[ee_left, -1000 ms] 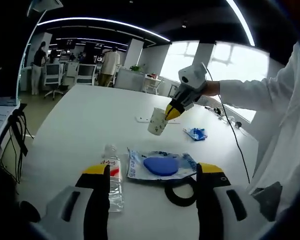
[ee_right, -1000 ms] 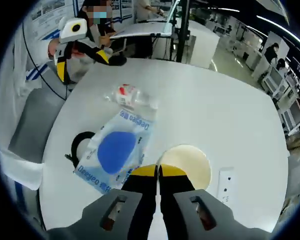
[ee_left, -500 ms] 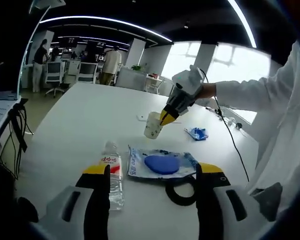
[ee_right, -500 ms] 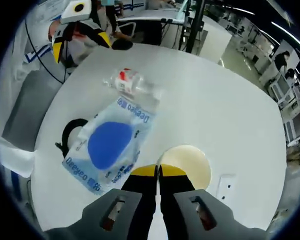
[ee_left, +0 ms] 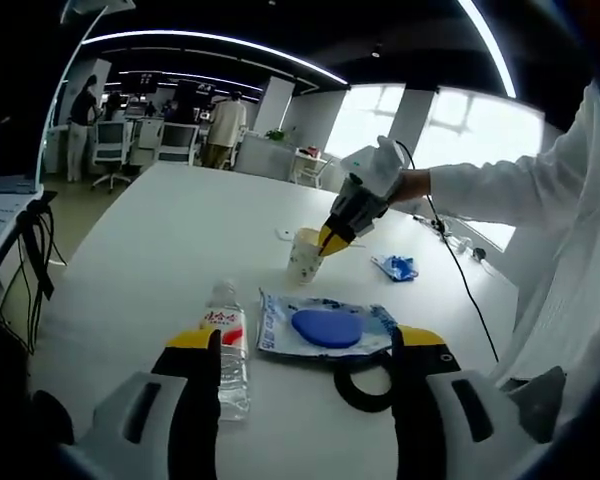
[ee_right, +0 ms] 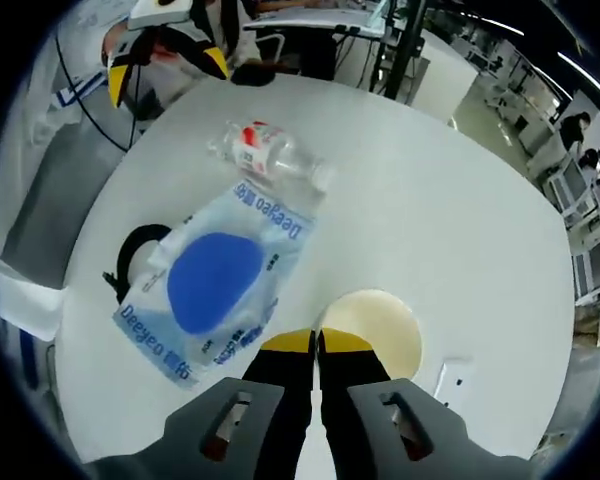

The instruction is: Arrange the tabletop items into an orderly group along one side of the table until the central work area is clear of visible clutter.

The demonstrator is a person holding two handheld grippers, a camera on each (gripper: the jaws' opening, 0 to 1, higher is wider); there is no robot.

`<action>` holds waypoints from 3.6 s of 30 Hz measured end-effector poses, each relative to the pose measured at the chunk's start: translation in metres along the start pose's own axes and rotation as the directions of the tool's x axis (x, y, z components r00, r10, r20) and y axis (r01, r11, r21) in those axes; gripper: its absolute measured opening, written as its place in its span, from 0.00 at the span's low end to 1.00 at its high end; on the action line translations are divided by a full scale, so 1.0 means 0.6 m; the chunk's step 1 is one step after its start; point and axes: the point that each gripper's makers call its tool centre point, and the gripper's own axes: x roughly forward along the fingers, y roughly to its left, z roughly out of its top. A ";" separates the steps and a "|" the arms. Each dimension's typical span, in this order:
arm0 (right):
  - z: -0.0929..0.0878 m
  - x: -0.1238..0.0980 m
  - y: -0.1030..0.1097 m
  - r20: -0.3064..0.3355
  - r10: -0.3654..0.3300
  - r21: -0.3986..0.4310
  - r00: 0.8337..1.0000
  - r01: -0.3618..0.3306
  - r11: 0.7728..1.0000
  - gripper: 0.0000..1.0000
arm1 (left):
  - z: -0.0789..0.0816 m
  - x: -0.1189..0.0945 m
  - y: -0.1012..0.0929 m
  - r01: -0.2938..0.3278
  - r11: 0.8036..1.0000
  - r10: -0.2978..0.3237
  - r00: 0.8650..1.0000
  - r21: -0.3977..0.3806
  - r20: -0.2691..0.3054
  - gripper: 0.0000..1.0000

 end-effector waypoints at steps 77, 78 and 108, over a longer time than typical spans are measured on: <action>0.028 -0.043 0.012 0.127 -0.113 0.122 0.985 0.097 0.988 0.33 | 0.022 0.001 -0.018 0.024 0.999 -0.025 1.000 0.037 0.006 0.69; 0.030 -0.045 0.012 0.135 -0.123 0.133 0.983 0.105 0.986 0.33 | 0.022 0.000 -0.019 0.025 0.999 -0.025 1.000 0.038 0.005 0.69; 0.053 -0.112 0.027 0.284 -0.353 0.422 0.892 0.214 0.881 0.41 | 0.045 0.006 -0.043 0.055 0.994 -0.054 0.998 0.097 -0.008 0.69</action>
